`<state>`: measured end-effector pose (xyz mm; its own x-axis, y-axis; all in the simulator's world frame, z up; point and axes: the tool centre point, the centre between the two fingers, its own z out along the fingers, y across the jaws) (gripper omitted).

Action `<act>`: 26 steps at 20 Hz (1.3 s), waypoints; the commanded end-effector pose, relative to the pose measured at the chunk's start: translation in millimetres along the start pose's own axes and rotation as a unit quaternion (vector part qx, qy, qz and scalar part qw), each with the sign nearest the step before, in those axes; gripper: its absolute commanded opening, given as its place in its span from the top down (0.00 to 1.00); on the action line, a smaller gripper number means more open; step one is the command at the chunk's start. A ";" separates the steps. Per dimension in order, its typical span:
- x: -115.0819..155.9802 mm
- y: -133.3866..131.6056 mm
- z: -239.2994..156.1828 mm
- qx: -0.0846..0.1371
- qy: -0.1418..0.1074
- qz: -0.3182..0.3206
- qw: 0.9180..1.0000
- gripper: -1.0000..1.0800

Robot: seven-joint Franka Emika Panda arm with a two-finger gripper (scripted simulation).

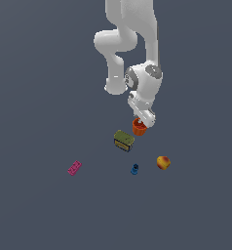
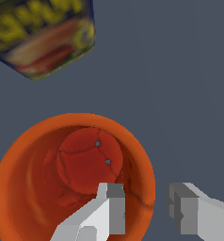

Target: Pick up a designated object from a clutter of objects.

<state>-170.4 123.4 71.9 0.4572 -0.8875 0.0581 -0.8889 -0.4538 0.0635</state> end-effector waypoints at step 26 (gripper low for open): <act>42.3 18.8 -37.1 0.001 -0.001 0.001 1.000 1.00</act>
<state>-167.5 87.6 104.9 0.4559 -0.8882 0.0565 -0.8895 -0.4526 0.0627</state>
